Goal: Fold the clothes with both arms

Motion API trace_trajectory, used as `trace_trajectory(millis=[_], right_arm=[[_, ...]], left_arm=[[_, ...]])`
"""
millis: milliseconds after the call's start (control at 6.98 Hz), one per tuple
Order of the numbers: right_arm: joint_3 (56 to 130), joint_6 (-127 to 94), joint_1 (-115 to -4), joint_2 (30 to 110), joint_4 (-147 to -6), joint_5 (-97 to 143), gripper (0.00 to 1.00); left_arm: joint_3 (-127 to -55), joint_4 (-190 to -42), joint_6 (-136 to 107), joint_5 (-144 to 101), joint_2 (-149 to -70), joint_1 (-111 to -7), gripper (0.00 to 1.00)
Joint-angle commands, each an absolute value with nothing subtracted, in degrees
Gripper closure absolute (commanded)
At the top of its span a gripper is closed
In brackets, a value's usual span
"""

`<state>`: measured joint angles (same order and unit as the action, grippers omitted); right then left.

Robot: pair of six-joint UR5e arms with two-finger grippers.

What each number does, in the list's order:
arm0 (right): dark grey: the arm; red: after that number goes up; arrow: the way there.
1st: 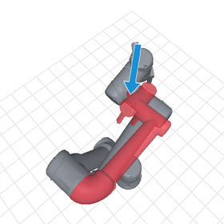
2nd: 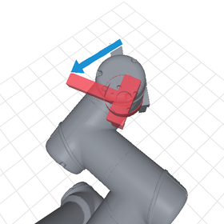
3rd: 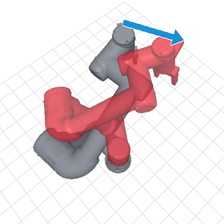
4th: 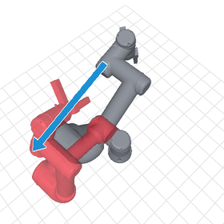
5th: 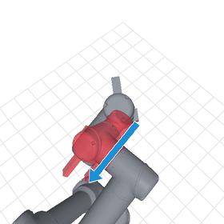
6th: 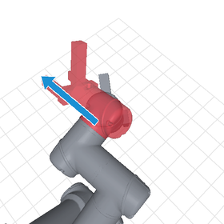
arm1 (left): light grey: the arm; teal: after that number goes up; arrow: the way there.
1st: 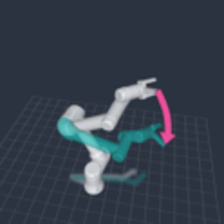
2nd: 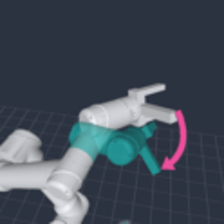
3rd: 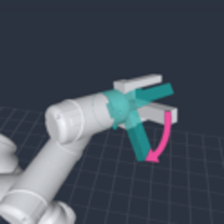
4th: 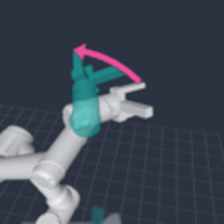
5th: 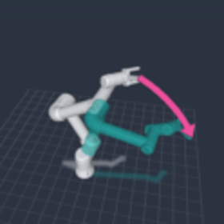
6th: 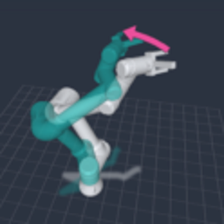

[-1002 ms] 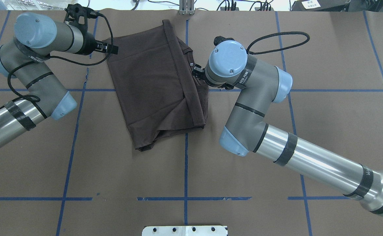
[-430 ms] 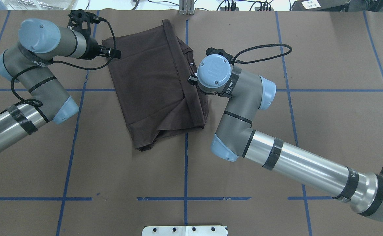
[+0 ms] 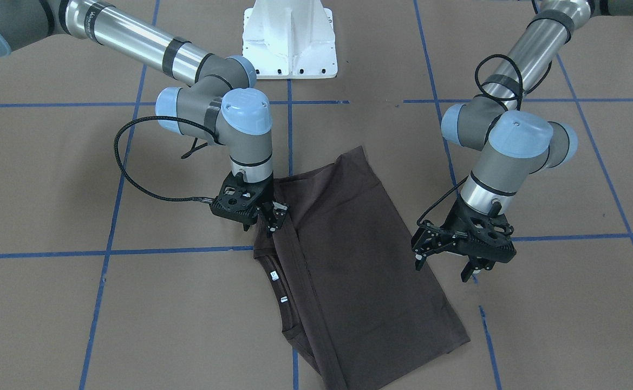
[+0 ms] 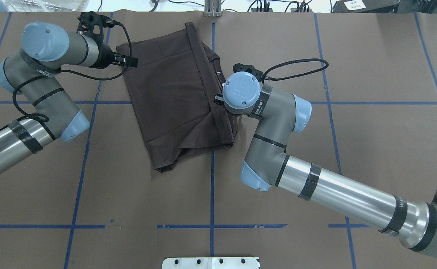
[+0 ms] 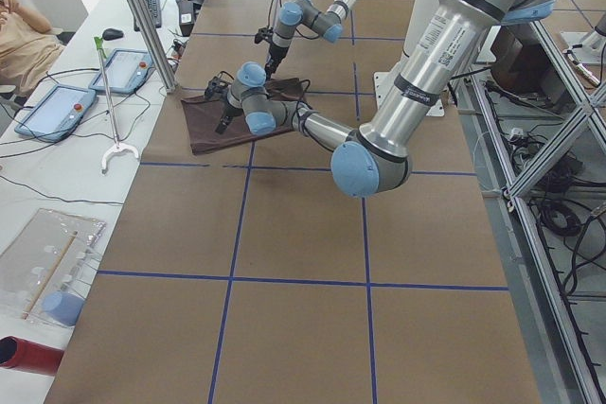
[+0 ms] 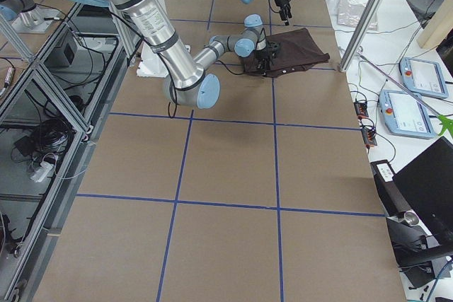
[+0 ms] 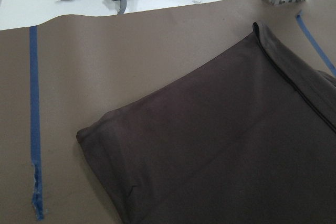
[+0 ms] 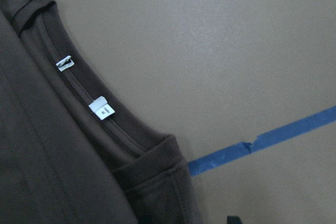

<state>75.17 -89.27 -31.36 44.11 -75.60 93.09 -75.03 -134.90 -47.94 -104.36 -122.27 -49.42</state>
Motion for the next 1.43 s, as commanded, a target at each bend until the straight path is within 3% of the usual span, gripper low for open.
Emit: trace_trajectory(millis=[0,143,430,716,1002,1289], right_arm=[[74.8,-89.3,-31.0,44.1,-75.6,93.1,0.45],[74.4,-89.4,-31.0,44.0,-75.6,93.1,0.46],[74.3,-89.5,-30.9,43.9,-75.6,93.1,0.62],[74.2,-89.6,-30.9,43.8,-75.6,92.5,1.00],[74.4,-90.0,-30.8,43.5,-75.6,92.3,1.00],[79.2,-90.3,-30.8,45.5,-76.3,92.1,1.00]], left_arm=[[-75.0,-135.0,-47.9,-104.3,-122.3,-49.4,0.00],[-75.0,-135.0,-47.8,-104.3,-122.3,-49.4,0.00],[-74.9,-135.0,-47.8,-104.3,-122.2,-49.4,0.00],[-74.8,-135.1,-47.7,-104.2,-121.8,-49.2,0.00],[-74.9,-135.1,-47.9,-104.2,-121.7,-49.2,0.00],[-75.1,-135.1,-48.1,-104.2,-121.7,-49.0,0.00]])
